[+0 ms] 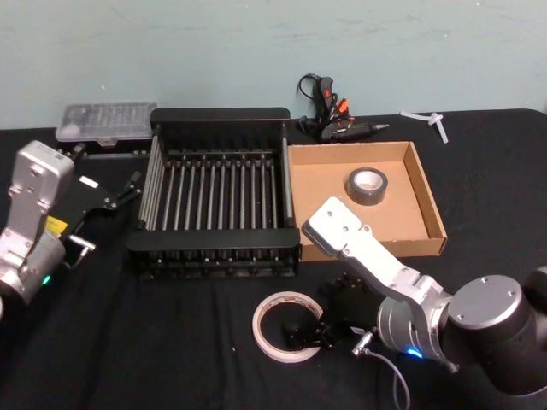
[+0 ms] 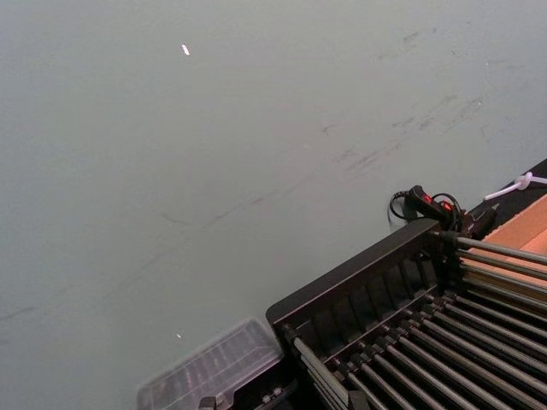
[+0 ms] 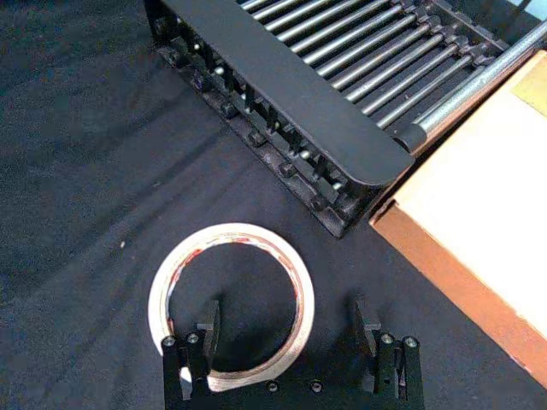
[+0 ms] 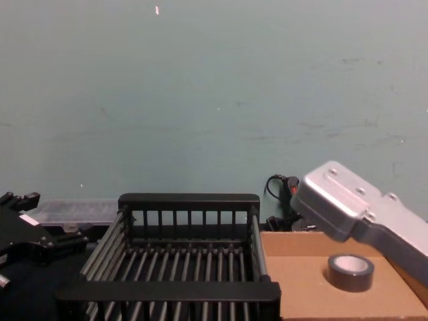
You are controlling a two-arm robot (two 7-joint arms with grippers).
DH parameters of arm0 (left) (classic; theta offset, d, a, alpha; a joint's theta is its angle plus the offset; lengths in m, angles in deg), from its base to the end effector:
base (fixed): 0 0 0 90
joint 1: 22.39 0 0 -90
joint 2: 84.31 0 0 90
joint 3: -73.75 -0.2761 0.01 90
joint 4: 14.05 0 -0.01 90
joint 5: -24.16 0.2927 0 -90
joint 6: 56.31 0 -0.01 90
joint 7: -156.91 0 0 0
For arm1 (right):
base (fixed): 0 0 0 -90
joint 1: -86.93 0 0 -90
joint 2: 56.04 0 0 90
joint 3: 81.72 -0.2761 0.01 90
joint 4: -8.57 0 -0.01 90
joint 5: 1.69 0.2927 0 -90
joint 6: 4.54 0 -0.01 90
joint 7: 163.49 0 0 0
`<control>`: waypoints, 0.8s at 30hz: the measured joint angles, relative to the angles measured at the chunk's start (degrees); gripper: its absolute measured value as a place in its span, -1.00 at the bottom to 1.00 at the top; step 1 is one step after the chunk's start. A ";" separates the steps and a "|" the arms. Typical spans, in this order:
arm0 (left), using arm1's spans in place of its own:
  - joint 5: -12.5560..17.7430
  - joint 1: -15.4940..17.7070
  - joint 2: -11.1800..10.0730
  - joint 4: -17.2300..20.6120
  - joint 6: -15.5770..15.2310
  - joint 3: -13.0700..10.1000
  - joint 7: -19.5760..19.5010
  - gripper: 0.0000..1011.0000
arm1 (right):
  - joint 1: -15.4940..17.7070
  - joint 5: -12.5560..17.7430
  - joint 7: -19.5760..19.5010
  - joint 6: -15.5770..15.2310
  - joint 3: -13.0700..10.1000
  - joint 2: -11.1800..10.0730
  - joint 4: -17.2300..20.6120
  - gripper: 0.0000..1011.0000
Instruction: Pick up the white tape and place it into the black box , Pick up the silver tape and place it into the brown box.
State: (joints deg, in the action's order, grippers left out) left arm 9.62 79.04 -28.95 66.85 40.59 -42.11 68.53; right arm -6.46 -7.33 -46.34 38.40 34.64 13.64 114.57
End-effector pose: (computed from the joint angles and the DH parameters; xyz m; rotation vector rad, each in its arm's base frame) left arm 0.3406 0.0790 -0.2880 0.3046 -0.2850 1.2480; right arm 0.2854 0.0524 -0.2270 -0.7641 0.1591 -0.7565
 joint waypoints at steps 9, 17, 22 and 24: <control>0.00 0.00 0.00 0.00 0.00 0.00 0.00 0.98 | 0.17 -0.55 0.93 0.01 -0.55 1.14 -0.76 0.98; 0.00 0.00 0.00 0.00 0.00 0.00 0.00 0.98 | 0.39 -0.70 1.38 -0.17 -1.61 2.39 -1.31 0.98; 0.00 0.00 0.00 0.00 0.00 0.00 0.00 0.98 | 0.42 -0.85 1.75 -0.17 -1.93 2.74 -1.69 0.98; 0.00 0.00 0.00 0.00 0.00 0.00 0.00 0.98 | 0.43 -0.91 1.82 -0.17 -1.95 2.82 -1.79 0.98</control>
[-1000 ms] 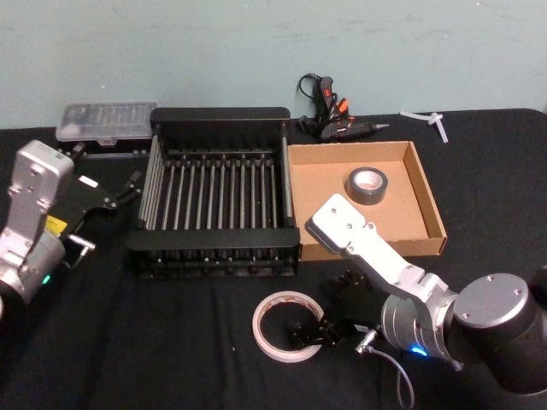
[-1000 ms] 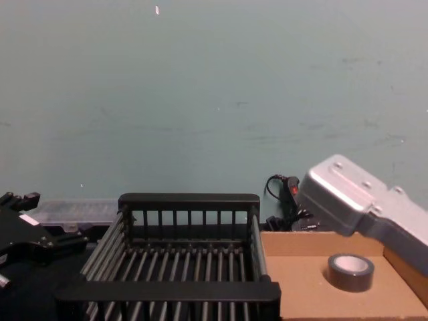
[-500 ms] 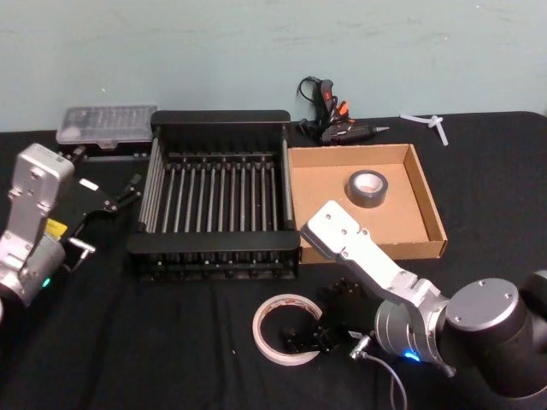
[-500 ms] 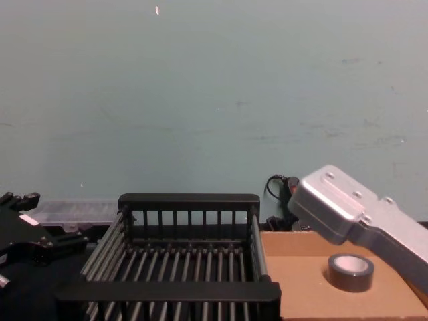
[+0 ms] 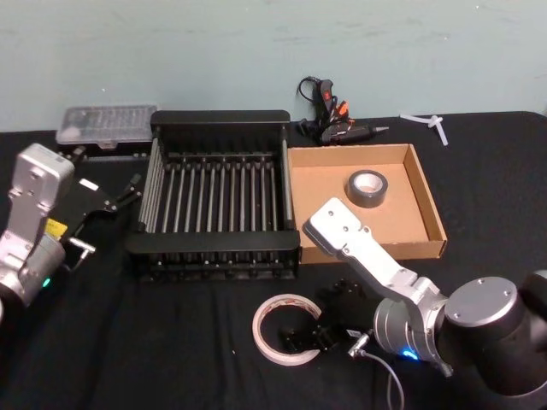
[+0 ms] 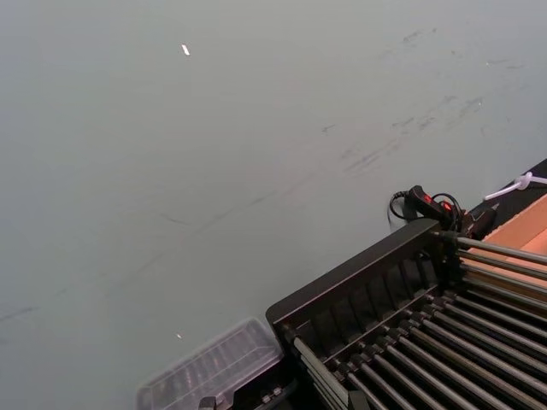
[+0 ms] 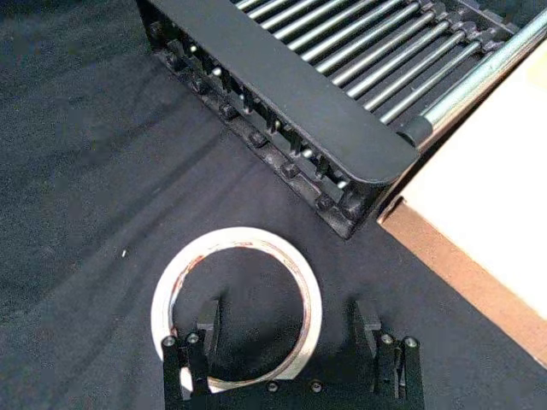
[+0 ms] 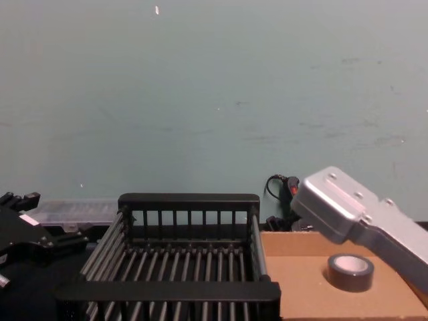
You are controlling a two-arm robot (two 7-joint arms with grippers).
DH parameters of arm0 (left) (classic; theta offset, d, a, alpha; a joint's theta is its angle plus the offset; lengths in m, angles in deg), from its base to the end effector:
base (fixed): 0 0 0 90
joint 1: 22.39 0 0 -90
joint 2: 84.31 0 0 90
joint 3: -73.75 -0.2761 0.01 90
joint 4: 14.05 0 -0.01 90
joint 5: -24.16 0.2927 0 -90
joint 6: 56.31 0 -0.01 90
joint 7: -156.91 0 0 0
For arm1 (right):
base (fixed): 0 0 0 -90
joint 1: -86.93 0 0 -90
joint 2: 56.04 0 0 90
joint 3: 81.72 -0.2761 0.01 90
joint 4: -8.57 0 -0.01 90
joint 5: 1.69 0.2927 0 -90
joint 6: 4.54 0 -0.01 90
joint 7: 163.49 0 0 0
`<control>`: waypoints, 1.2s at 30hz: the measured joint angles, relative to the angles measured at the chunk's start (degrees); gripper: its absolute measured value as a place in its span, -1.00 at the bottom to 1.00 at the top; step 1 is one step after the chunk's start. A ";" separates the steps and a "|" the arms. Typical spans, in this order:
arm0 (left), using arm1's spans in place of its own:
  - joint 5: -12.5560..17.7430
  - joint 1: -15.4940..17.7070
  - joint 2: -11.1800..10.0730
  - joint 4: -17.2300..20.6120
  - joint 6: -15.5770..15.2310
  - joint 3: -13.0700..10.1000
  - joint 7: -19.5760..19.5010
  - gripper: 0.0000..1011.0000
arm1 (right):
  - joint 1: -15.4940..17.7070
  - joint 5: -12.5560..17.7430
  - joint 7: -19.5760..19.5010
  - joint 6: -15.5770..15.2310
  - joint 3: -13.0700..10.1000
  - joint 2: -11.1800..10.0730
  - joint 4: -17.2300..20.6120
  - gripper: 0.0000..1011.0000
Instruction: Pick up the white tape and place it into the black box , Pick up the silver tape and place it into the brown box.
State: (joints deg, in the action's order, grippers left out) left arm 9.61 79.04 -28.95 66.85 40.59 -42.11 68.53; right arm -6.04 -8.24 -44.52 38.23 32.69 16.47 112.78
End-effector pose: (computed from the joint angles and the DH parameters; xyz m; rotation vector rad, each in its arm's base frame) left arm 0.3406 0.0790 -0.2880 0.3045 -0.2849 1.2480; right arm 0.2901 0.0534 -0.2321 -0.7426 0.2121 -0.7574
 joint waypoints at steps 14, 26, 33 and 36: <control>0.00 0.00 0.00 0.00 0.00 0.00 0.00 0.98 | -0.26 -0.44 0.59 -0.03 -0.10 0.51 -0.94 0.98; 0.00 0.00 0.00 0.00 0.00 0.00 0.00 0.98 | -0.36 -0.52 0.87 -0.12 -0.17 0.76 -1.50 0.98; 0.00 0.00 0.00 0.00 0.00 0.00 0.00 0.98 | -0.40 -0.52 0.98 -0.14 -0.18 0.78 -1.70 0.98; 0.00 0.00 0.00 0.00 0.00 0.00 0.00 0.98 | -0.41 -0.52 0.98 -0.18 -0.15 0.87 -1.73 0.98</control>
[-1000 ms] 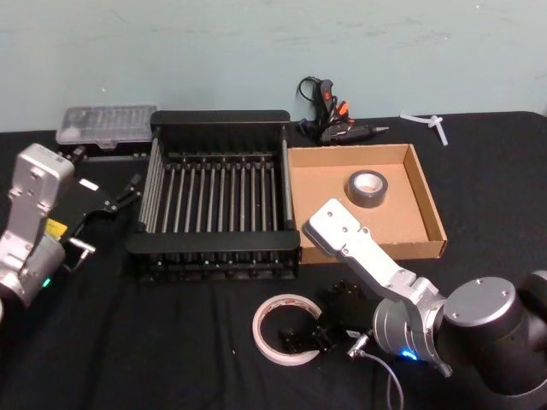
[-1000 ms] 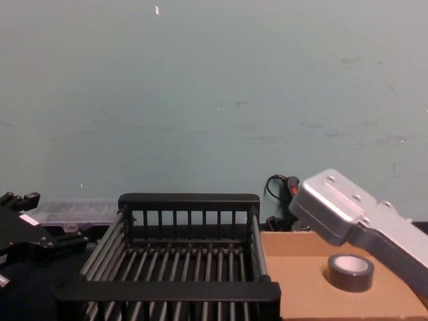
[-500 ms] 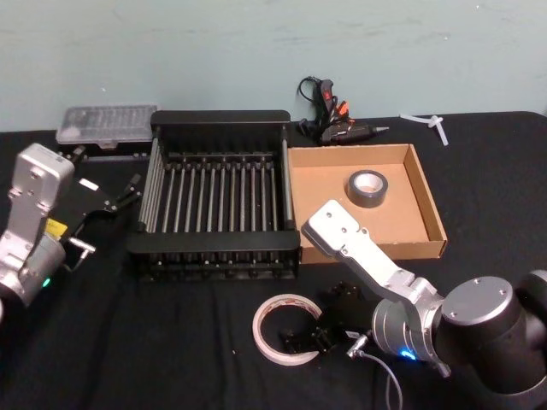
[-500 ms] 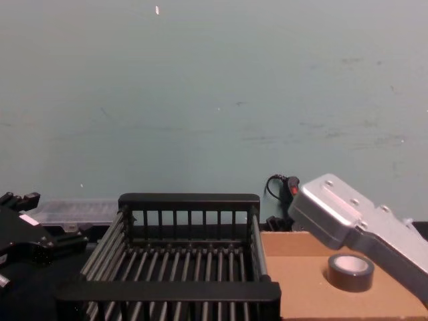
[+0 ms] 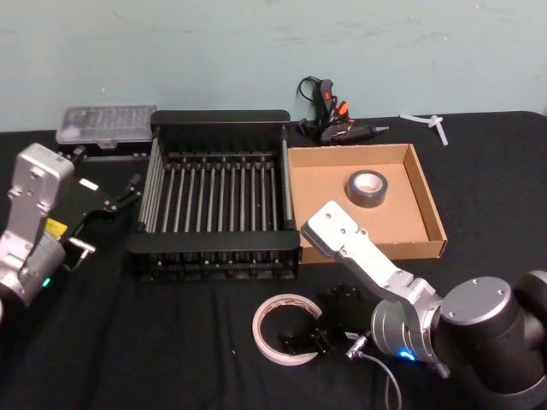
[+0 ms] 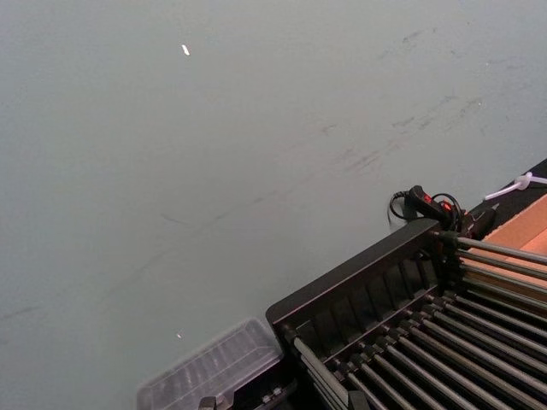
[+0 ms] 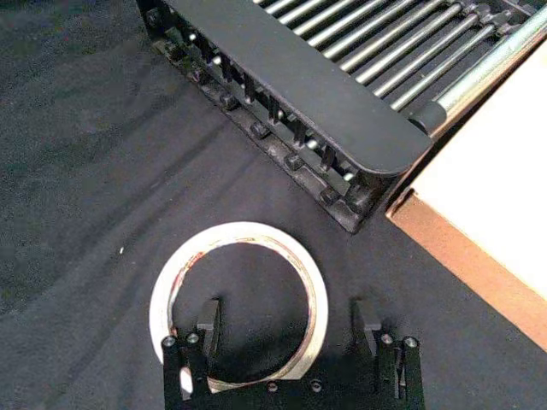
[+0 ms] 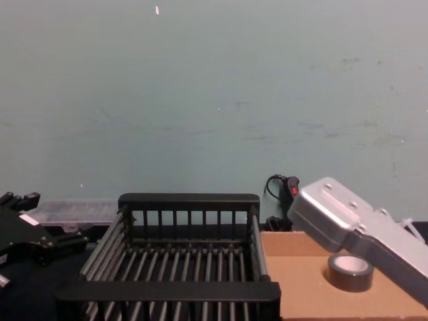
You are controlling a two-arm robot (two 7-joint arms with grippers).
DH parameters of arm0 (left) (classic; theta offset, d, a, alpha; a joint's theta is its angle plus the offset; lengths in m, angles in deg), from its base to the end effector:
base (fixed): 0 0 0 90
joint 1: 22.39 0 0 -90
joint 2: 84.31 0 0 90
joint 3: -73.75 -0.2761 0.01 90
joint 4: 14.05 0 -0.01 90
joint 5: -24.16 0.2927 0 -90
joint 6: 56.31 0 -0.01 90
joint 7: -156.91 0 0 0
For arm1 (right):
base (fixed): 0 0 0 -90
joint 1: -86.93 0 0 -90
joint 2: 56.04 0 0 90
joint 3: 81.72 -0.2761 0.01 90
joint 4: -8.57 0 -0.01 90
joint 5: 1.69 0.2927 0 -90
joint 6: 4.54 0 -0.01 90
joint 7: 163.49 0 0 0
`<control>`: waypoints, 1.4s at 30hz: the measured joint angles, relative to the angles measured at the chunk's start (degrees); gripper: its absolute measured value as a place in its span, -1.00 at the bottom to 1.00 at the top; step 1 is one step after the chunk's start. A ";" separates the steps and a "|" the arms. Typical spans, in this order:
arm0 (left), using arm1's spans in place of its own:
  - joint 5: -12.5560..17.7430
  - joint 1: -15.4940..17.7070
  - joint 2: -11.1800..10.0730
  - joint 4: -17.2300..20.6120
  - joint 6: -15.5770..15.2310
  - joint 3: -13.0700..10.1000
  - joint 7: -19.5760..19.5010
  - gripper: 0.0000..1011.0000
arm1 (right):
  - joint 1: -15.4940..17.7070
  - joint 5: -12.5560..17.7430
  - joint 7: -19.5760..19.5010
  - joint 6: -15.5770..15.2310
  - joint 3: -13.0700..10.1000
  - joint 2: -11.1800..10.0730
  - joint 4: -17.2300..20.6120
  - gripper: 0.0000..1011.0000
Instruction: Pick up the white tape and place it into the black box , Pick up the silver tape and place it into the brown box.
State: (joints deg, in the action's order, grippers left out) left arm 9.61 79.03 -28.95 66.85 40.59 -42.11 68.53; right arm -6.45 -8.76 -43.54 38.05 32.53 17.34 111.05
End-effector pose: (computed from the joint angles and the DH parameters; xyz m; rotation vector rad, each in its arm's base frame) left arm 0.3405 0.0790 -0.2881 0.3046 -0.2847 1.2480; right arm 0.2940 0.0544 -0.2376 -0.7511 0.2366 -0.7486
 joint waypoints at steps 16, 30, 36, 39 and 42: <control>0.00 0.00 0.00 0.00 0.00 0.00 0.00 0.98 | 0.10 -0.18 -0.10 0.19 0.07 0.01 0.10 0.97; 0.00 0.00 0.00 0.00 0.00 0.00 0.00 0.98 | 0.10 -0.14 -0.11 0.11 0.07 0.01 0.15 0.28; 0.00 0.00 0.00 0.00 0.00 0.00 0.00 0.98 | 0.10 -0.12 -0.12 0.08 0.07 0.01 0.15 -0.12; 0.00 0.00 0.00 0.00 0.00 0.00 0.00 0.98 | 0.10 -0.11 -0.12 0.06 0.07 0.01 0.15 -0.34; 0.00 0.00 0.00 0.00 0.00 0.00 0.00 0.98 | 0.10 -0.09 -0.11 0.06 0.07 0.00 0.15 -0.55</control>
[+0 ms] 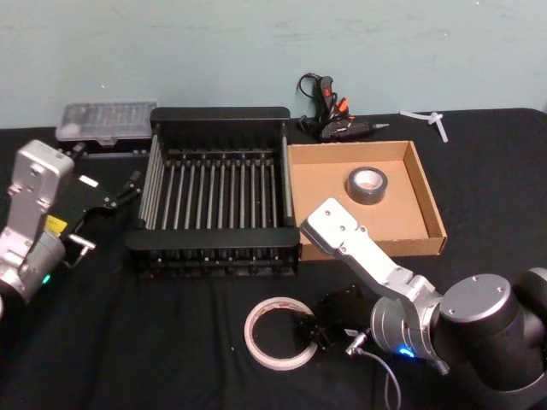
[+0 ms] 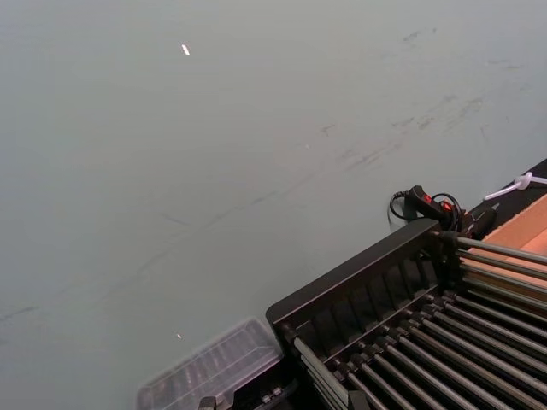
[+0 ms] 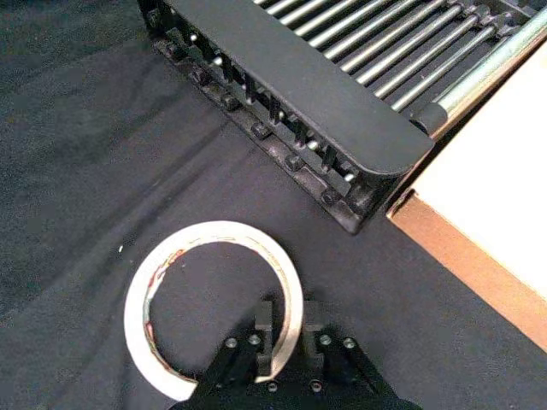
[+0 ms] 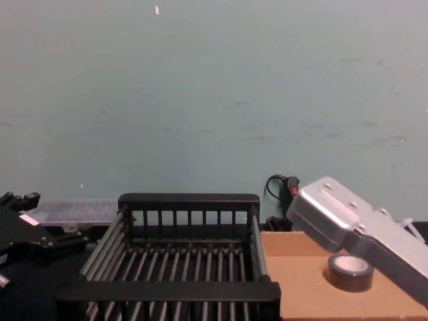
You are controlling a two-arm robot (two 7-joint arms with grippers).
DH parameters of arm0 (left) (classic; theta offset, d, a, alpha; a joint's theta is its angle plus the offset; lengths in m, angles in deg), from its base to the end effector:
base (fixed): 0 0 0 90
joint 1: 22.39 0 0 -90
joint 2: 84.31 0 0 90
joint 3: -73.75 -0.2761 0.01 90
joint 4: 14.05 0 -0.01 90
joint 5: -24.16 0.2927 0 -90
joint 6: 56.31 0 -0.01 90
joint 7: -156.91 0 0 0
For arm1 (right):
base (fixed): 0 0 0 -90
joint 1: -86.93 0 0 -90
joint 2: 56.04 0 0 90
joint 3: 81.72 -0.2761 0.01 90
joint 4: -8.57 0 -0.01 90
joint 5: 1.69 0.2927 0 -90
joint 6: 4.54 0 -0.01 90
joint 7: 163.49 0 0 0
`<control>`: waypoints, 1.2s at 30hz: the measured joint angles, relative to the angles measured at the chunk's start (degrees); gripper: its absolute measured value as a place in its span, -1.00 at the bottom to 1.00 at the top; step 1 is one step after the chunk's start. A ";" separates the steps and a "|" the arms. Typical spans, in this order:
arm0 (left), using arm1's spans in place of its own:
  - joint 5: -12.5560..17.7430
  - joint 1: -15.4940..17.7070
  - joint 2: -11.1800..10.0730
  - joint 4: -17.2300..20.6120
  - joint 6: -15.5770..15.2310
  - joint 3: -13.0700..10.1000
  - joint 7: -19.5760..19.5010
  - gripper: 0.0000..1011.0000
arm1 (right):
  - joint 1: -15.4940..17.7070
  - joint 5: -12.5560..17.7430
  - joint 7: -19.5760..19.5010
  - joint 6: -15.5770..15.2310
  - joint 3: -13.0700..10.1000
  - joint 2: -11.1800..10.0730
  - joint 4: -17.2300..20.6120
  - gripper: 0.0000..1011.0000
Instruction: Pick up the white tape and place it into the black box , Pick up the silver tape and place it into the brown box.
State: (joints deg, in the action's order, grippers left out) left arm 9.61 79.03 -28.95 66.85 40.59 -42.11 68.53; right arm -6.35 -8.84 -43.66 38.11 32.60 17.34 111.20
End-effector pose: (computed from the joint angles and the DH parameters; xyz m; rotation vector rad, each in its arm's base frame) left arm 0.3405 0.0790 -0.2881 0.3046 -0.2847 1.2480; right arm 0.2933 0.0549 -0.2374 -0.7508 0.2335 -0.7491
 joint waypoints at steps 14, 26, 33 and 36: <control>0.00 0.01 0.00 0.00 0.00 0.00 0.00 0.98 | 0.03 0.09 0.01 0.14 -0.06 0.01 0.00 -0.82; 0.00 0.01 0.00 0.00 0.00 0.00 0.00 0.98 | 0.80 3.06 0.80 3.79 -1.81 -1.06 2.16 -0.82; 0.00 0.00 0.00 0.00 0.00 0.00 0.00 0.98 | 1.03 5.44 2.39 5.66 -2.54 -2.86 4.63 -0.82; 0.00 0.00 0.00 0.00 0.00 0.00 0.00 0.98 | 1.16 6.60 3.16 6.63 -2.93 -3.60 5.64 -0.82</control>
State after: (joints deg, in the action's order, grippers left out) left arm 9.61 79.04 -28.95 66.85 40.59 -42.11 68.53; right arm -5.19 -2.25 -40.50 44.74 29.67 13.75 116.84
